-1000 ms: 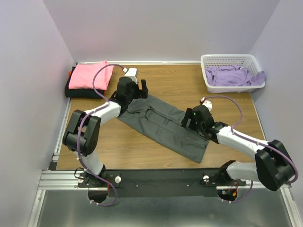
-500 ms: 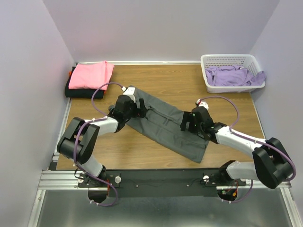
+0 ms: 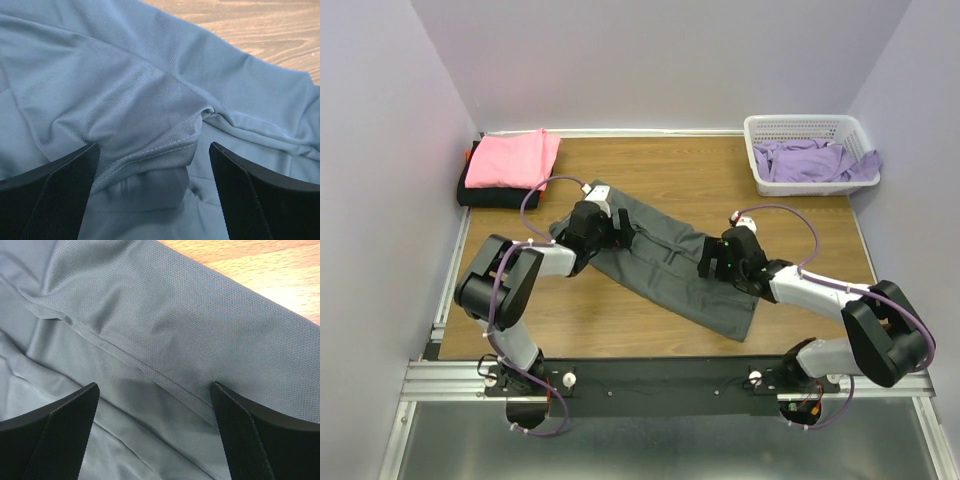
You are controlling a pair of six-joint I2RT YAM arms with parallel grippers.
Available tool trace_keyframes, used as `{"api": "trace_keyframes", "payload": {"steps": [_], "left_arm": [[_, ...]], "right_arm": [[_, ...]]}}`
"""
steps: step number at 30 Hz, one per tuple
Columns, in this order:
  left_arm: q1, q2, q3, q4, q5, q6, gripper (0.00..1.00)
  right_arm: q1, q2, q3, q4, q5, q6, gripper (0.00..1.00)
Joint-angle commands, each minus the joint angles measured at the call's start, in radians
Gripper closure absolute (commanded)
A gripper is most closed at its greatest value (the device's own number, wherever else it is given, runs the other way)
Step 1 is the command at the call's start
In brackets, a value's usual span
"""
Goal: Fold and stack the t-shirts
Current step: Fold the tshirt
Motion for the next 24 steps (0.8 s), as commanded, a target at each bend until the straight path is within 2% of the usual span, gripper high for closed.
{"api": "trace_keyframes", "payload": {"steps": [1,7,24], "left_arm": [[-0.007,0.044,0.044,0.053,0.041,0.005,0.02],[-0.007,0.097,0.102,0.052,0.065,0.019,0.02],[-0.007,0.274,0.352,-0.017,0.128,0.063,0.02]], "right_arm": [[0.007,0.022,-0.031,-0.023,-0.098,0.072,0.02],[0.009,0.061,-0.060,-0.034,-0.179,0.144,0.10],[0.145,0.051,-0.084,-0.055,-0.230,0.264,0.10]]}}
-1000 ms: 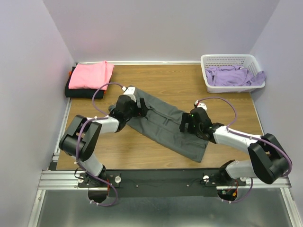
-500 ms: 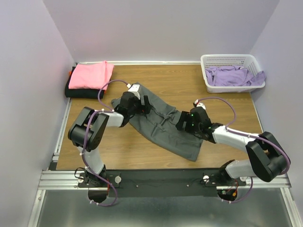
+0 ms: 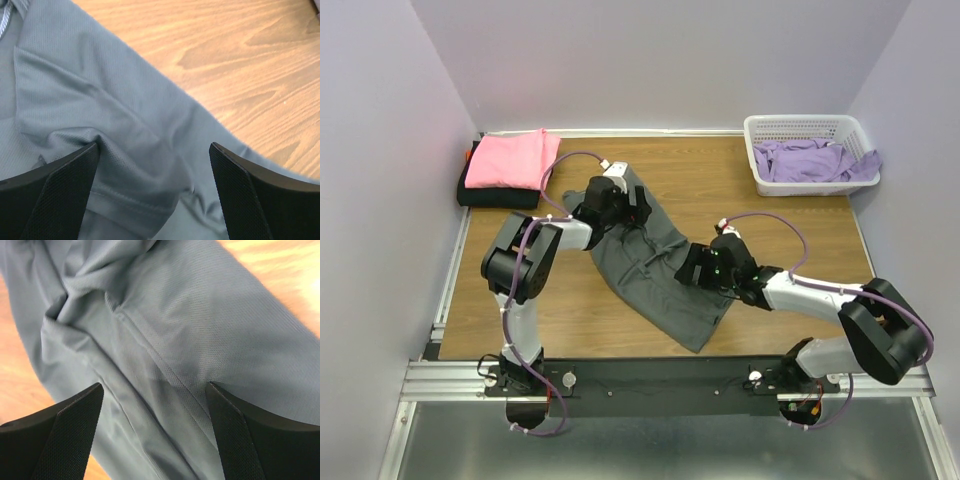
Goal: Fold and stack the t-shirts
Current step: Fold the tshirt
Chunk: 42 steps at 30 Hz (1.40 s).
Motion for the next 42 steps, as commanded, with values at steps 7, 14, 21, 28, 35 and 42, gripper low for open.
{"api": "trace_keyframes", "payload": {"steps": [7,14,21,28,35,42], "left_arm": [[-0.007,0.067,0.127,-0.061,0.043,0.031,0.02],[-0.007,-0.025,0.133,-0.099,0.000,0.031,0.02],[-0.007,-0.214,-0.003,-0.115,-0.070,0.029,0.02],[-0.007,-0.274,-0.154,-0.092,-0.106,0.012,0.02],[-0.005,-0.179,-0.192,-0.064,-0.096,0.006,0.02],[-0.005,-0.105,-0.166,-0.041,-0.075,-0.002,0.02]], "right_arm": [[0.100,-0.007,-0.064,-0.181,-0.060,0.096,0.10],[0.137,-0.053,-0.014,-0.266,0.009,0.059,0.10],[0.137,-0.105,0.020,-0.286,0.068,0.004,0.09],[0.137,-0.053,0.052,-0.284,0.091,-0.031,0.08],[0.138,-0.044,0.060,-0.284,0.080,-0.045,0.08],[0.140,-0.062,0.023,-0.286,0.080,-0.014,0.08]]}}
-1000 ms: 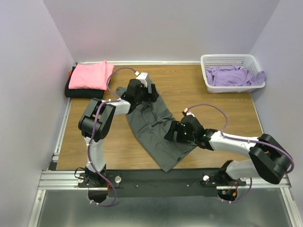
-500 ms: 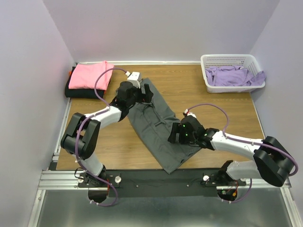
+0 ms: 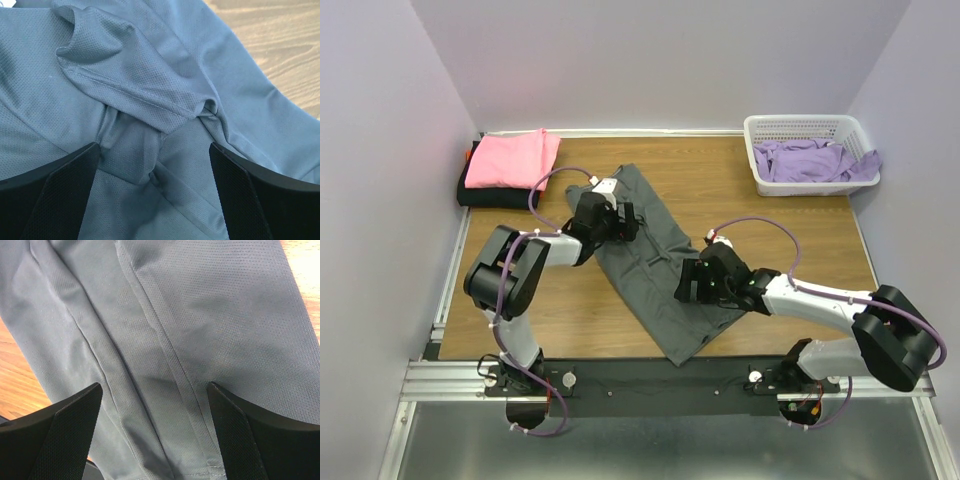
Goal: Fold and stack the t-shirts
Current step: Fold the tshirt
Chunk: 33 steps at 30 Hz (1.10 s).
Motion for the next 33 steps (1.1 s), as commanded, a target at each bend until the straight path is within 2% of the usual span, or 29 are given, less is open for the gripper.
{"api": "trace_keyframes", "payload": {"steps": [1,20,27,33], "left_arm": [[-0.005,0.048,0.033,0.032,0.017,-0.011,0.02],[-0.005,0.221,0.245,0.037,0.146,-0.015,0.02],[-0.007,0.197,0.291,0.018,0.156,-0.008,0.02],[-0.008,0.105,0.296,-0.025,0.132,0.012,0.02]], "right_arm": [[0.008,-0.009,-0.030,-0.040,0.029,0.015,0.08],[0.086,0.004,-0.021,-0.020,0.045,0.104,0.08],[0.111,0.027,0.013,-0.022,0.073,0.096,0.08],[0.114,-0.055,0.051,-0.072,0.117,0.072,0.08]]}}
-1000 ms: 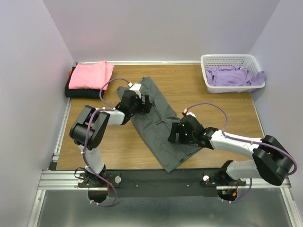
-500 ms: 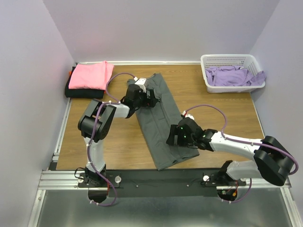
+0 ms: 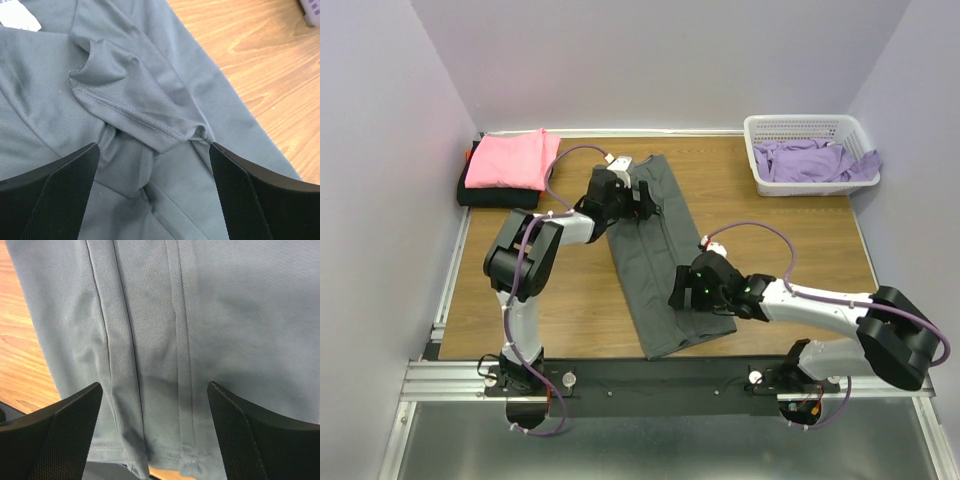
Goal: Fold and stack the t-shirts
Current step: Fold the tshirt
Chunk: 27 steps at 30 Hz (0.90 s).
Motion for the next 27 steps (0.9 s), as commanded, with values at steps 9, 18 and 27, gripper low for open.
{"api": "trace_keyframes", "payload": {"steps": [9,18,27], "left_arm": [[-0.013,-0.188,-0.106,-0.021,-0.074,0.019,0.02],[-0.016,-0.118,-0.147,0.013,-0.060,-0.002,0.02],[-0.016,-0.025,-0.074,-0.002,-0.032,0.004,0.02]], "right_arm": [[0.008,-0.181,-0.009,-0.145,0.127,-0.014,0.07],[0.008,-0.149,-0.061,-0.142,0.121,0.001,0.07],[0.008,-0.085,-0.090,-0.063,0.086,0.012,0.07]]}}
